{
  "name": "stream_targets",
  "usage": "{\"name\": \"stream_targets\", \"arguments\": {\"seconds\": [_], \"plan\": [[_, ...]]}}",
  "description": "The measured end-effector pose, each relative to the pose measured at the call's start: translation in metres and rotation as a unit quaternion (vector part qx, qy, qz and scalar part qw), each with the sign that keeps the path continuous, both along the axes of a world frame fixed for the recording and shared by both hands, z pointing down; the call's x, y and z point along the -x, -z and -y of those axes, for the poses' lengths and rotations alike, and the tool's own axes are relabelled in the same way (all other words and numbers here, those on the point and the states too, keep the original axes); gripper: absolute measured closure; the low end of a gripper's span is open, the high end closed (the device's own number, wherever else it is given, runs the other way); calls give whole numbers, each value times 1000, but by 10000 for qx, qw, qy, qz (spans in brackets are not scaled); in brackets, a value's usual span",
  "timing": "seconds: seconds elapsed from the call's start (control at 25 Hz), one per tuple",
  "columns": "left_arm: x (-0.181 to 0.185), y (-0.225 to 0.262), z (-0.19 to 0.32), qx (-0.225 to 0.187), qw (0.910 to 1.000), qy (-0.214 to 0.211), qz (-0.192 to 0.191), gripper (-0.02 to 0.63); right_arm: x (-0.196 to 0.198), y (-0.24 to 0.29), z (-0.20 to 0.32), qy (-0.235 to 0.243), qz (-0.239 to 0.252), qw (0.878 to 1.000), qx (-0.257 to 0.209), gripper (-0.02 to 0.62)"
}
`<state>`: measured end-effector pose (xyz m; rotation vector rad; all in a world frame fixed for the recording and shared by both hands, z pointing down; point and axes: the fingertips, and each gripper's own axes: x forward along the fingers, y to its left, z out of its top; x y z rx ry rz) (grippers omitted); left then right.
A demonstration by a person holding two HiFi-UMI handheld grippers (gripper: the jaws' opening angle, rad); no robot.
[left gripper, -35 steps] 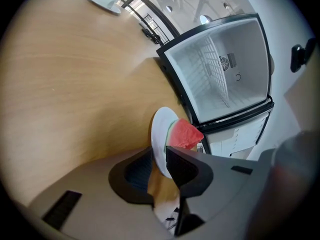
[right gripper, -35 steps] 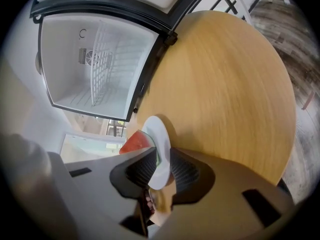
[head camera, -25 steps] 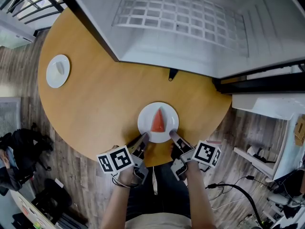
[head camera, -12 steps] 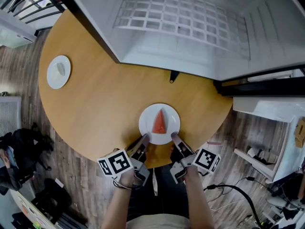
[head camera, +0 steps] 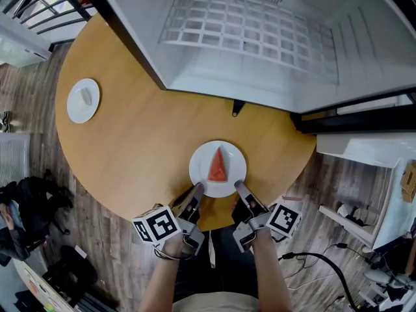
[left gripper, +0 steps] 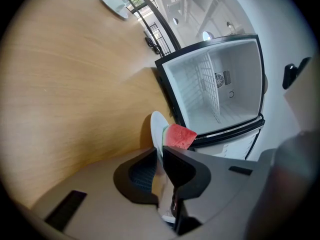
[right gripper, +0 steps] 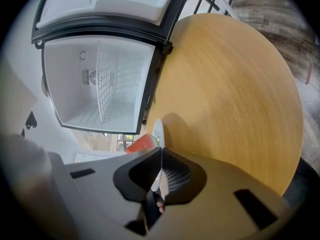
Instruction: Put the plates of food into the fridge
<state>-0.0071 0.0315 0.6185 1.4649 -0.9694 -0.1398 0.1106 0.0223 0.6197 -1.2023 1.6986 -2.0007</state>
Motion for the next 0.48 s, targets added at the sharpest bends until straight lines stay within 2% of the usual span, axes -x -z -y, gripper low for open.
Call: {"name": "stream_targets", "arguments": {"seconds": [0.28, 0.48], "plan": [[6, 32, 15, -358, 9993, 6, 90, 568, 6, 26, 13, -41, 184, 9996, -199, 577], [10, 65, 33, -662, 9977, 146, -32, 568, 11, 61, 35, -23, 277, 9983, -514, 577]]}}
